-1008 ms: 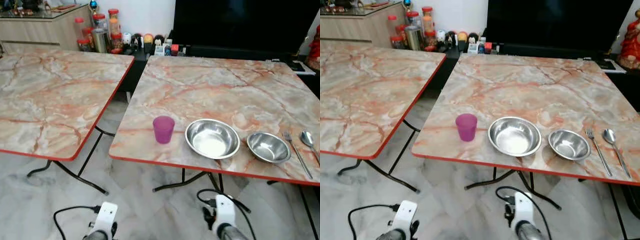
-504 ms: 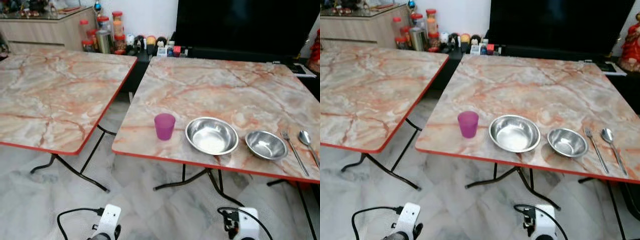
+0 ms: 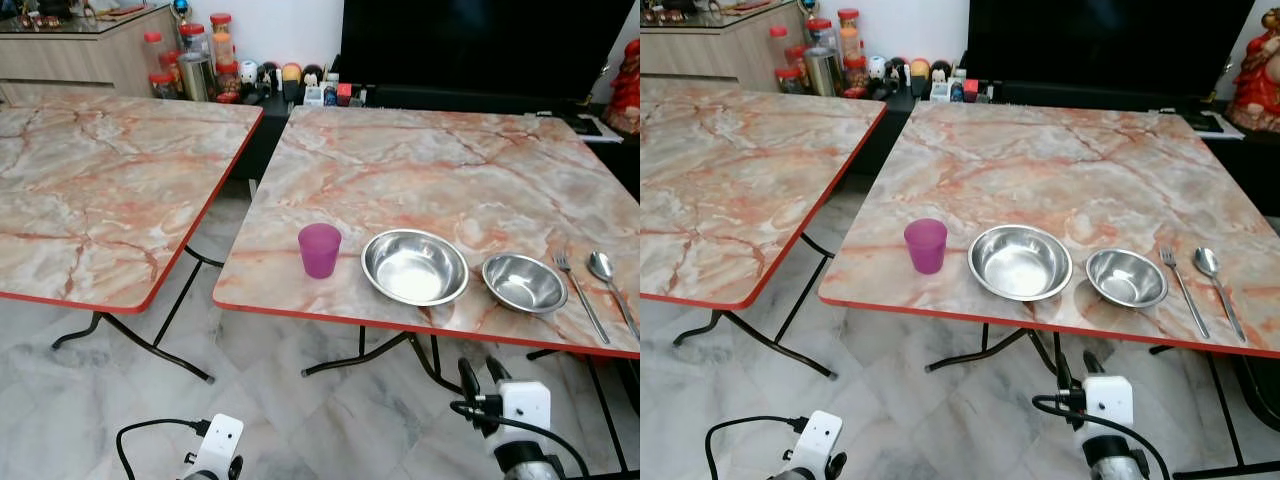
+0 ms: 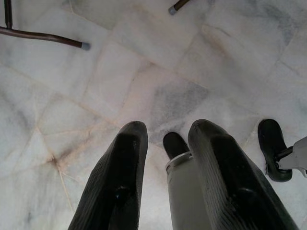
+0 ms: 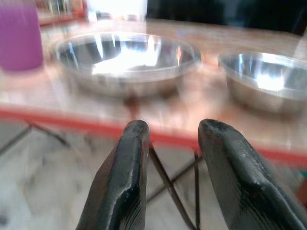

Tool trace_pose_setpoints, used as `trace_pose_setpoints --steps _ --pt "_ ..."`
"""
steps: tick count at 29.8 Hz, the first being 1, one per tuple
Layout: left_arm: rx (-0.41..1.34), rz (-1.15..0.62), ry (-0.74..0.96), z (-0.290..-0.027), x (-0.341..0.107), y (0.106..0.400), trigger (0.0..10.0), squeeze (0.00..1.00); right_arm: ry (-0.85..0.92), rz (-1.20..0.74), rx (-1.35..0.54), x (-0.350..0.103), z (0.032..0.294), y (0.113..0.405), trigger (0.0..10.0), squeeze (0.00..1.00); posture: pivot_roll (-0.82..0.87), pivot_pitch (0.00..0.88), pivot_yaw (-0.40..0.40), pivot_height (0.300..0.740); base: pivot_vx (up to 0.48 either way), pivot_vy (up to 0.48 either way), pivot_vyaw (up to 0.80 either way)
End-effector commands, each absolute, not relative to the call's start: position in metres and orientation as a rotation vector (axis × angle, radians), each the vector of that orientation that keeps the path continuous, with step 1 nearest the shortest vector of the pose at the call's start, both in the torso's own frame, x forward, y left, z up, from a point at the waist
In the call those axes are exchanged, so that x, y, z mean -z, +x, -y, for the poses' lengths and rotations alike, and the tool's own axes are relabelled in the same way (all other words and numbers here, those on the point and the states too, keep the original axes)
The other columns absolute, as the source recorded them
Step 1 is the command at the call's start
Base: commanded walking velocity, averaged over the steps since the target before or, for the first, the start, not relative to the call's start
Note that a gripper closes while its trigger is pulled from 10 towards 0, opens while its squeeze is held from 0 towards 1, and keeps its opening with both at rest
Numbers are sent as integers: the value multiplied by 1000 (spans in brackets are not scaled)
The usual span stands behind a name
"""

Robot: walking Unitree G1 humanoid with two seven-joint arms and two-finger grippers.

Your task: Setting the table

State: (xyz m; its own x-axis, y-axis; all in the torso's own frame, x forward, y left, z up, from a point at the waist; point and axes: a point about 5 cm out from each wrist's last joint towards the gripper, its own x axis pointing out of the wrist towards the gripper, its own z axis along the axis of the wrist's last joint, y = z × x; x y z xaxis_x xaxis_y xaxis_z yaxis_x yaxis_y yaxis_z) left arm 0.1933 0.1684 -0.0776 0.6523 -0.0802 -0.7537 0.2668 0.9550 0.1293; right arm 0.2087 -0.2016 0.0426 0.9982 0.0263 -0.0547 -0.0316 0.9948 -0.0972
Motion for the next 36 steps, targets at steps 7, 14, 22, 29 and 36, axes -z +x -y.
trace_pose_setpoints --steps 7,14,22,29,36 --pt "224 -837 269 -168 77 195 10000 0 94 52 -22 -82 172 258 10000 1000 -106 0 -2 736 0 0 0" --pt "222 -830 268 -168 76 197 10000 0 341 7 28 -89 154 291 10000 0 -81 0 -8 736 0 0 0" --pt "219 -831 266 -169 76 196 10000 0 424 16 121 -106 147 314 10000 0 -63 0 -15 736 0 0 0" --pt "223 -827 253 -168 75 197 10000 0 389 47 246 -115 165 316 10000 0 -59 0 -16 736 0 0 0" --pt "235 -824 254 -167 75 198 10000 0 402 -22 437 -98 187 311 10000 0 -61 0 -12 736 0 0 0"
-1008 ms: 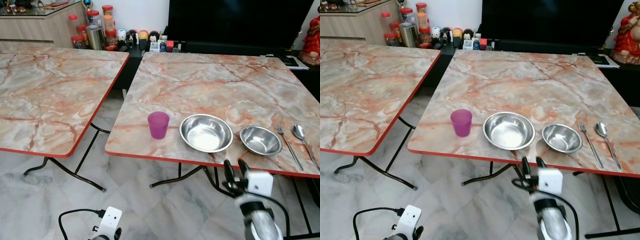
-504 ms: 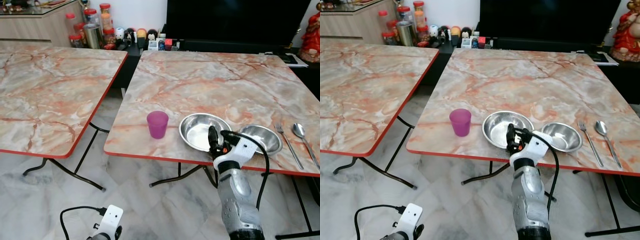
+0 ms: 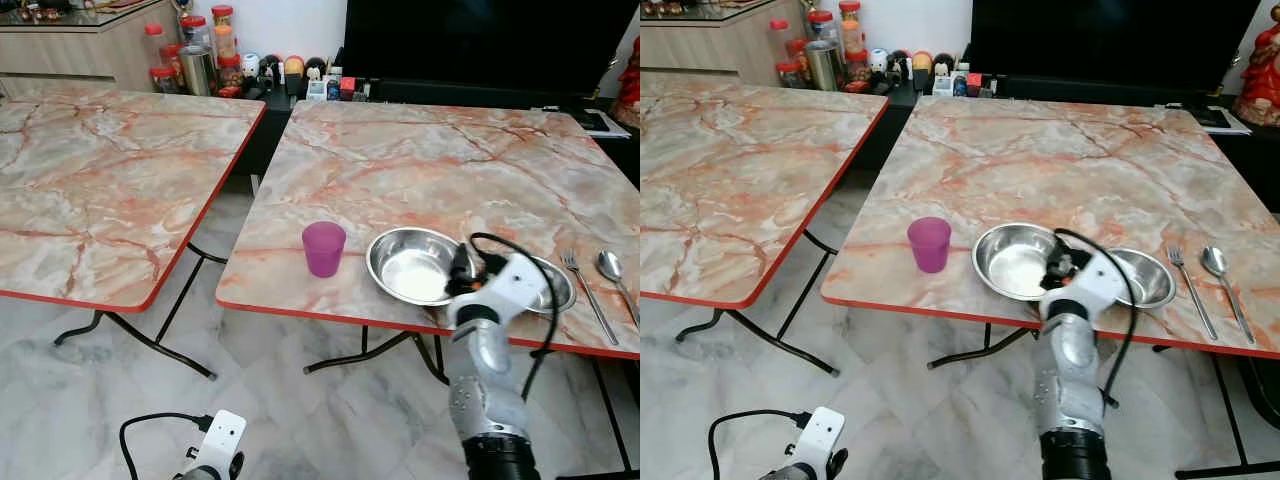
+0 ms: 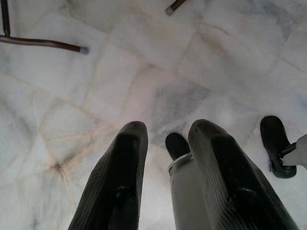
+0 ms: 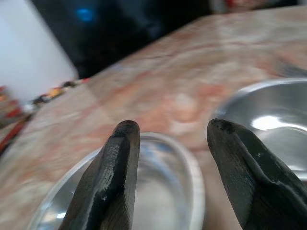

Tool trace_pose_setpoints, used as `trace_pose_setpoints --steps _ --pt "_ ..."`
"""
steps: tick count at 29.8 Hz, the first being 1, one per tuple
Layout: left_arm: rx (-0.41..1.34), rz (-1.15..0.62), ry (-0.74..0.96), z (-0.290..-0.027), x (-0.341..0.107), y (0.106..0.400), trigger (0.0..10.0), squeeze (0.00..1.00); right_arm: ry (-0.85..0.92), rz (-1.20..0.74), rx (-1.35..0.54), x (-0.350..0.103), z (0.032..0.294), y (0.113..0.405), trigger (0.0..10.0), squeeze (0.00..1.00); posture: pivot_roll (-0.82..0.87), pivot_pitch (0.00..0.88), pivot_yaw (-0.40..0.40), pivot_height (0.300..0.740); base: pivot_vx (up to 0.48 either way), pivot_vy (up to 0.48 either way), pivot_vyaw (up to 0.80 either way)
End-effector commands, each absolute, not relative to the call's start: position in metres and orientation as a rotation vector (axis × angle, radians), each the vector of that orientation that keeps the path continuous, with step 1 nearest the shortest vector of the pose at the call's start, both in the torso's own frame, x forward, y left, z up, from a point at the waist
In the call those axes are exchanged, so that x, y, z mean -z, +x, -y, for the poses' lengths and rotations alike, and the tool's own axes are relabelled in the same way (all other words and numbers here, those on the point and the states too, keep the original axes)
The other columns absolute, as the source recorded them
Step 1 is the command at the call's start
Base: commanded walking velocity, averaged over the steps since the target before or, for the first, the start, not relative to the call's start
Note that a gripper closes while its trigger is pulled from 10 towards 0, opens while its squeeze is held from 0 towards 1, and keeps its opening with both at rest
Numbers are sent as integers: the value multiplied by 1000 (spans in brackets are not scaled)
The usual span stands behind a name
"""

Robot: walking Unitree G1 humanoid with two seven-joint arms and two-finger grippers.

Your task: Setting the table

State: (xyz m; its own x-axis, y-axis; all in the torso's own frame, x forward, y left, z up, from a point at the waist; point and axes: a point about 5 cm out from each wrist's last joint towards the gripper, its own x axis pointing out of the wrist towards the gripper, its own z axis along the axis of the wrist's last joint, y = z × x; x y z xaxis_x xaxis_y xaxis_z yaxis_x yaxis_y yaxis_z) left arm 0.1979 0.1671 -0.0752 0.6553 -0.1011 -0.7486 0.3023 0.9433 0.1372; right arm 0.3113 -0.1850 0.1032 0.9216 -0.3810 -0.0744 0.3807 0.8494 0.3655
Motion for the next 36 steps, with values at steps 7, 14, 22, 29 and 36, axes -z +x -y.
trace_pose_setpoints --steps 7,14,22,29,36 --pt "238 -822 257 -168 74 200 10000 0 397 -67 407 -94 179 315 10000 0 -62 0 -12 736 0 0 0" --pt "234 -822 256 -168 74 200 10000 0 434 -88 387 -93 172 320 10000 0 -56 0 -18 736 0 0 0" --pt "232 -820 252 -167 73 202 10000 0 469 -107 408 -92 171 323 10000 0 -58 0 -21 736 0 0 0" --pt "228 -813 249 -167 71 206 10000 0 470 -106 416 -96 171 328 10000 0 -61 0 -20 736 0 0 0" --pt "223 -819 243 -168 72 205 10000 0 486 -129 465 -95 172 329 10000 0 -58 0 -17 736 0 0 0"
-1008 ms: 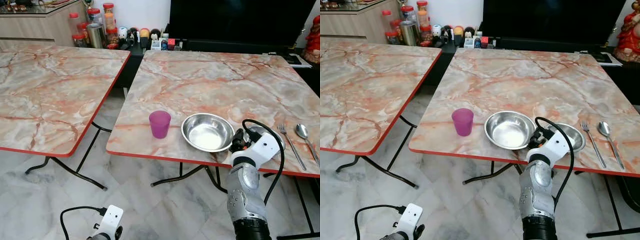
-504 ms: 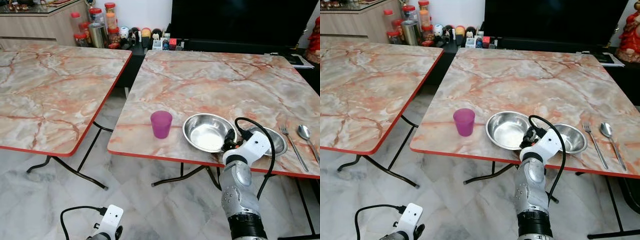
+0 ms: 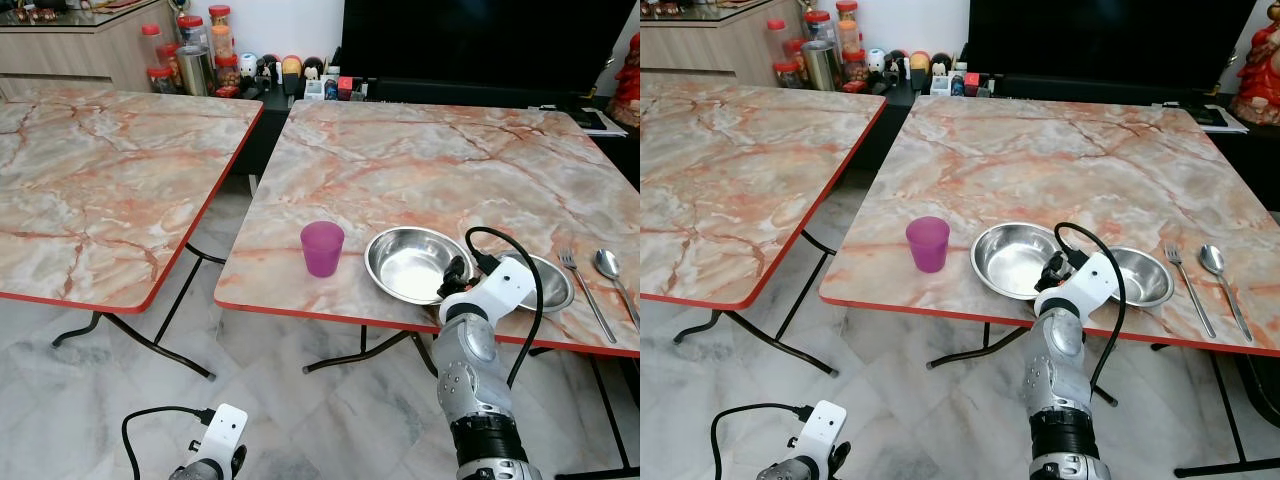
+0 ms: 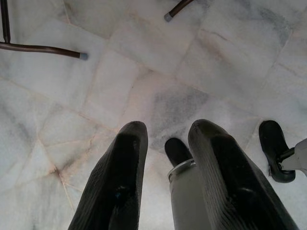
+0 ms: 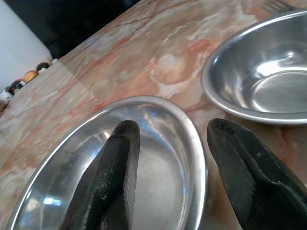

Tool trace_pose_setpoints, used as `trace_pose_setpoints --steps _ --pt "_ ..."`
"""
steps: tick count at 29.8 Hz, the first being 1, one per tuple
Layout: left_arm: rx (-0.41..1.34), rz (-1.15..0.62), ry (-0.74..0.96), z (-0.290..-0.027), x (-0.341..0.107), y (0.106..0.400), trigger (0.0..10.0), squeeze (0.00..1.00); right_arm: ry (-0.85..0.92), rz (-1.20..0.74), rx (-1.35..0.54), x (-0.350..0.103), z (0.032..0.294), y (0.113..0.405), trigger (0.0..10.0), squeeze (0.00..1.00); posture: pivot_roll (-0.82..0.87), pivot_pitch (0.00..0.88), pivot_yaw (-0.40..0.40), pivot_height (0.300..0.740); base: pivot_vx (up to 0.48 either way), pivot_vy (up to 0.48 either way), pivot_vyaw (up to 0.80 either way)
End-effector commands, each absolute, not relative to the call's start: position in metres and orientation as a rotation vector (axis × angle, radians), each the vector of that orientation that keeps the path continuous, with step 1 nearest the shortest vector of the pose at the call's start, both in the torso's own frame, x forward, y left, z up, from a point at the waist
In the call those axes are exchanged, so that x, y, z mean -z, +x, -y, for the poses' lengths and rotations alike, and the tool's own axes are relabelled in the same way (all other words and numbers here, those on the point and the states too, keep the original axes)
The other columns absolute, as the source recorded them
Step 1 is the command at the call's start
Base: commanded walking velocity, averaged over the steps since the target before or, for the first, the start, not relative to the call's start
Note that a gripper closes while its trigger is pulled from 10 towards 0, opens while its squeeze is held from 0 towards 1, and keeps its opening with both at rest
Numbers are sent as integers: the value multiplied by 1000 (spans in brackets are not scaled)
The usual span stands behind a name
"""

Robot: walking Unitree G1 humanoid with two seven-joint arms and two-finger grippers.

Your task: Setting the table

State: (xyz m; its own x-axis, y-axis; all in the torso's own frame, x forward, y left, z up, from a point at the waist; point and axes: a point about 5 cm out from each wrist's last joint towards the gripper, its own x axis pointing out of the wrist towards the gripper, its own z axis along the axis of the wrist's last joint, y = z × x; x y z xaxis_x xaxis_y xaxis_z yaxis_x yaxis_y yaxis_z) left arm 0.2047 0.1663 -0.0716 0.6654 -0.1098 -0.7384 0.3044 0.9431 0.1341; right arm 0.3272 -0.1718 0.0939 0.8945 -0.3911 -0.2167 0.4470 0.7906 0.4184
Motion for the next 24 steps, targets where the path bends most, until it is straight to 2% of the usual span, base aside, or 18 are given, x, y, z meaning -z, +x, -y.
trace_pose_setpoints --steps 1,24 --pt "222 -819 242 -168 72 205 10000 0 487 -129 473 -95 173 329 10000 0 -58 0 -18 736 0 0 0" --pt "203 -820 231 -168 70 208 10000 0 552 -249 512 -85 179 342 10000 0 -47 0 -16 736 0 0 0"
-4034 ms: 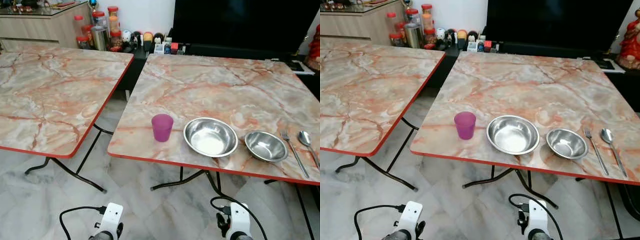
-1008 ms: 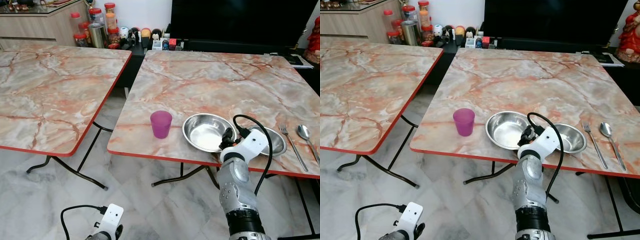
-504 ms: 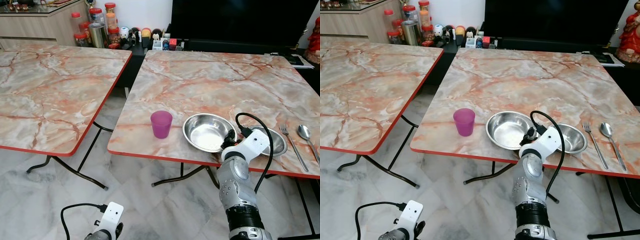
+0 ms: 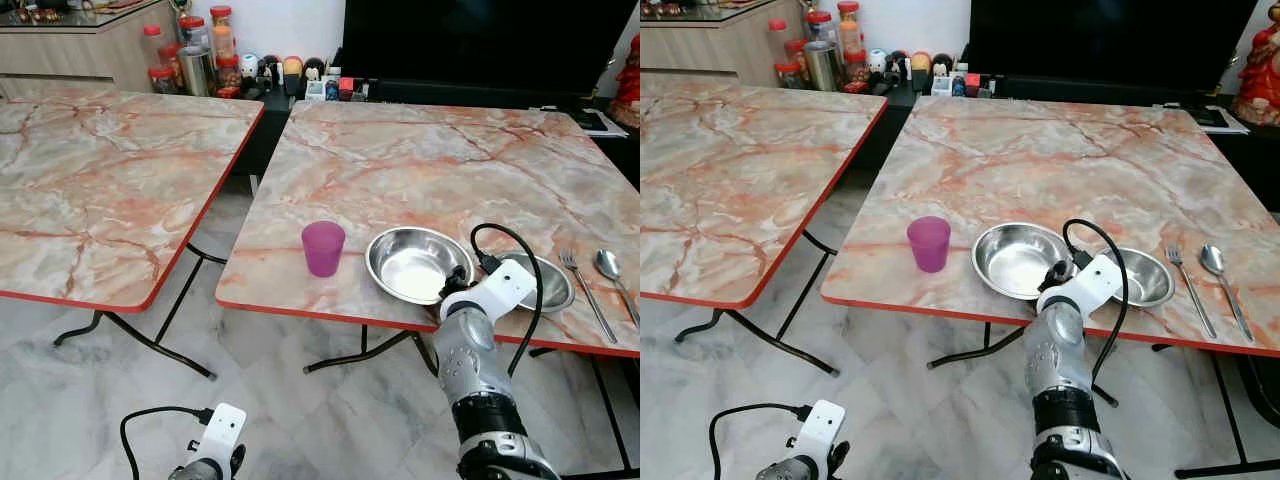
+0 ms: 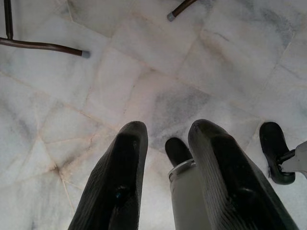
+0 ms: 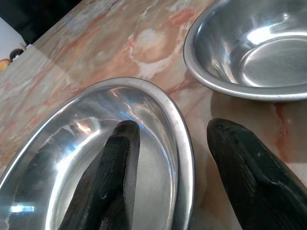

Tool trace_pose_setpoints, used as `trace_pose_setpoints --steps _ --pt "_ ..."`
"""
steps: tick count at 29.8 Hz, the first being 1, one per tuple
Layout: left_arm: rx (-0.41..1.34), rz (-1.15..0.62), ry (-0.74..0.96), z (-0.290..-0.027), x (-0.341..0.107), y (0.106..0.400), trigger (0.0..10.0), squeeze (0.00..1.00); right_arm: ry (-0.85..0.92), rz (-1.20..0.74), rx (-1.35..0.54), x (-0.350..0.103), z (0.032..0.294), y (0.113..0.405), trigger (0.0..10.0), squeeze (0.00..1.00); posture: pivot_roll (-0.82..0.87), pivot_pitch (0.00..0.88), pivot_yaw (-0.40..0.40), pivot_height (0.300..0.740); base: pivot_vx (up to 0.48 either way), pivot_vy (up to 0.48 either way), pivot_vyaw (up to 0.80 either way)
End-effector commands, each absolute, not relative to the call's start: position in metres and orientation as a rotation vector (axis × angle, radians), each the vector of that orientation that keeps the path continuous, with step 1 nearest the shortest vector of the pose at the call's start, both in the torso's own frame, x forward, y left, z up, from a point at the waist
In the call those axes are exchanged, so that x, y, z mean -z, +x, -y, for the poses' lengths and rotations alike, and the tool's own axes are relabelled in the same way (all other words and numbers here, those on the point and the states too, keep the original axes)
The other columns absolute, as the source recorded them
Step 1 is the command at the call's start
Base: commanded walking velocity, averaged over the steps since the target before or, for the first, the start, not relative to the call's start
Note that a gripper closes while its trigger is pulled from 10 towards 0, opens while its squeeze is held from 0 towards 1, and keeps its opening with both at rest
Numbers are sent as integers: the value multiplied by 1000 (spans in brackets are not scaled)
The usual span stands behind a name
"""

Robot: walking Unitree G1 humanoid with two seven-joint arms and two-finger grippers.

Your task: Setting the table

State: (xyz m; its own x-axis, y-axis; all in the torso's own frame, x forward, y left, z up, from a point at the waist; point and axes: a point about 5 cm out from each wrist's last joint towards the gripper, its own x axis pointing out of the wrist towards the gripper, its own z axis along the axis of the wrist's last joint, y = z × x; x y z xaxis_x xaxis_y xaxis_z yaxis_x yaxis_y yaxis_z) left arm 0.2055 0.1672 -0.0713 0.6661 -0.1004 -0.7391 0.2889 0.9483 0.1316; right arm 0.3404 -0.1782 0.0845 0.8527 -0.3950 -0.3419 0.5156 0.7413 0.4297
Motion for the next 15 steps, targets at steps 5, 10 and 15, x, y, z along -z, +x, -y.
trace_pose_setpoints --steps 5,10,15 --pt "202 -823 228 -167 71 207 10000 0 553 -258 514 -85 179 344 10000 0 -46 0 -16 736 0 0 0" --pt "202 -829 226 -167 72 206 10000 0 578 -284 519 -82 179 347 10000 0 -45 0 -17 736 0 0 0" --pt "200 -834 225 -167 72 205 10000 0 586 -311 510 -79 176 348 10000 0 -38 0 -20 736 0 0 0"
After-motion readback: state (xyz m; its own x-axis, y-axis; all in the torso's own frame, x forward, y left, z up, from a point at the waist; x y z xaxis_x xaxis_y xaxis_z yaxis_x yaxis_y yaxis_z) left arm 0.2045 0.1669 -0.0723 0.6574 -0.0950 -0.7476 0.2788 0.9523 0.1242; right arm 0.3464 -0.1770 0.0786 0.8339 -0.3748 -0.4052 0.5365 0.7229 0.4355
